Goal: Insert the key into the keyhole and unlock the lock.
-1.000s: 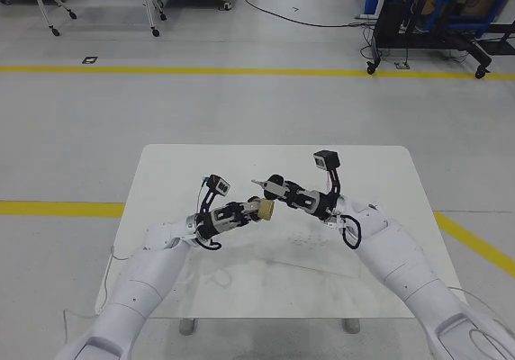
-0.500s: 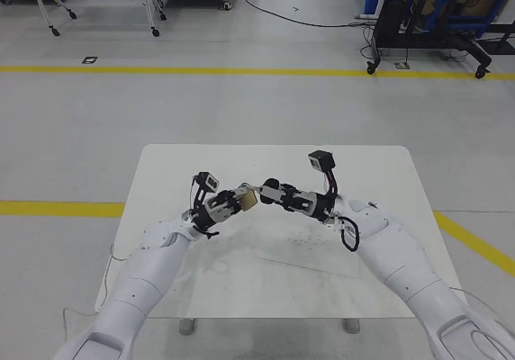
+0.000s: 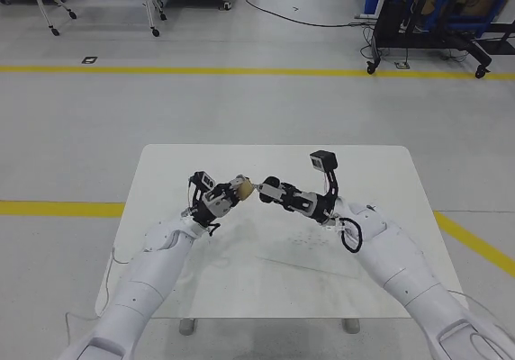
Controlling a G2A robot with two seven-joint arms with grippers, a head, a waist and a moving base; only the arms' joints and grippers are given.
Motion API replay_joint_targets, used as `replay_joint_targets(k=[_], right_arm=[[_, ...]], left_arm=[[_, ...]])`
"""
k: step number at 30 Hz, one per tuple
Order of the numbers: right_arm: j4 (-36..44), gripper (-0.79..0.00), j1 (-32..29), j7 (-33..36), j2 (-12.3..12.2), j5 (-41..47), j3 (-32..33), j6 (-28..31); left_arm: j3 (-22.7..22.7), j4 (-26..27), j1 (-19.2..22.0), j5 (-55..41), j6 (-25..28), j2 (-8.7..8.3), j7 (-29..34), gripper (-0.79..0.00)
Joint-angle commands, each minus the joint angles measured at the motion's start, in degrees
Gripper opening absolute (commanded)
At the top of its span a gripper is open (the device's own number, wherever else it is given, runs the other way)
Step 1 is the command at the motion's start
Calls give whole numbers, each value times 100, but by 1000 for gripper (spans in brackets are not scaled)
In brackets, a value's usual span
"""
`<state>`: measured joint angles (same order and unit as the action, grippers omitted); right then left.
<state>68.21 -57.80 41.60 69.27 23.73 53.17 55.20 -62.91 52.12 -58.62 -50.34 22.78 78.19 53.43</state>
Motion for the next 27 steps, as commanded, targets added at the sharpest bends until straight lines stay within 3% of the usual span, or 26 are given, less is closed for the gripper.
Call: replay_joint_targets(k=[1,4,7,12,14,25,27], right_arm=[[-23,-785,-101,28,-62,-95,173,-72],[134,-785,-443,52,-170,5,436,-387],[369,-785,-776,436,-323,-53,706,-1274],[1233,-785,-1609,668,-586,173,1523,-2026],[1233,-785,-1609,668,-586,173,1523,-2026],[1233,-785,-1609,668,-586,173,1523,-2026],[1356,-785,-1665,645,-563,252,1373,-2396]], left_arm=[[-3,173,-70,13,-241,3,-299,-785],[113,269,0,347,-701,9,-605,-785],[258,246,169,580,-1170,39,-785,-785],[404,192,379,737,-1510,94,-906,-785],[498,149,447,1008,-1697,89,-859,-785],[498,149,447,1008,-1697,89,-859,-785],[512,164,427,1107,-1692,85,-940,-785]])
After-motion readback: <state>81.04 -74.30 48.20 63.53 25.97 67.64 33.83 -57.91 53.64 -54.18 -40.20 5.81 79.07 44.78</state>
